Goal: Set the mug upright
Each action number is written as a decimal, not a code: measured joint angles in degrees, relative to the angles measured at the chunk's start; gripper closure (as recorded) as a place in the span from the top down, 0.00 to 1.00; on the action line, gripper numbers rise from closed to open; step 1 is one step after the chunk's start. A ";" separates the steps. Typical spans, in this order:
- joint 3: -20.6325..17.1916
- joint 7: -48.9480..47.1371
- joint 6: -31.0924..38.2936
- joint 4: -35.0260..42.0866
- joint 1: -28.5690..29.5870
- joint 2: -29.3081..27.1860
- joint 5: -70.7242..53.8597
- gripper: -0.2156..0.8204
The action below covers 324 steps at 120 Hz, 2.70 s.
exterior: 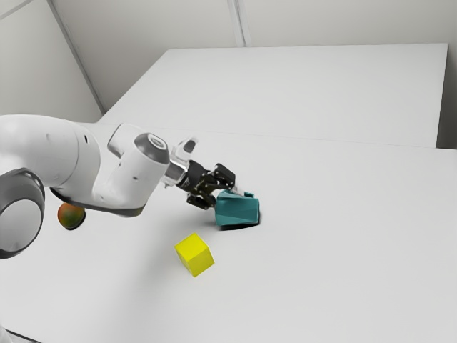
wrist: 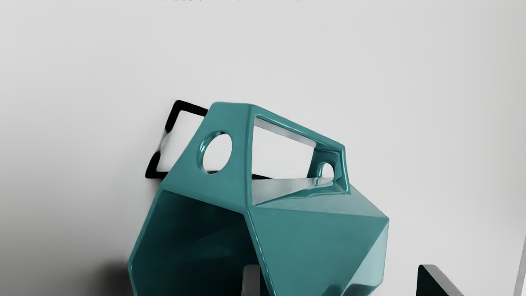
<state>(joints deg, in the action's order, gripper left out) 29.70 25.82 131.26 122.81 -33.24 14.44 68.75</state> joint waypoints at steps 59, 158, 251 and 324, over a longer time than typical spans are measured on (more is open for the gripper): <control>0.00 1.23 0.01 -0.71 -0.44 -0.64 2.79 0.10; 0.11 -3.10 4.82 -1.08 -1.11 -8.75 -28.68 0.04; -3.68 -18.77 -3.86 -1.21 6.68 -10.11 -60.84 0.04; -3.38 -25.02 -8.94 0.40 6.41 -9.83 -69.20 0.04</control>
<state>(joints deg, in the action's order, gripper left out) 26.32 0.80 122.32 123.21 -26.83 4.62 -0.45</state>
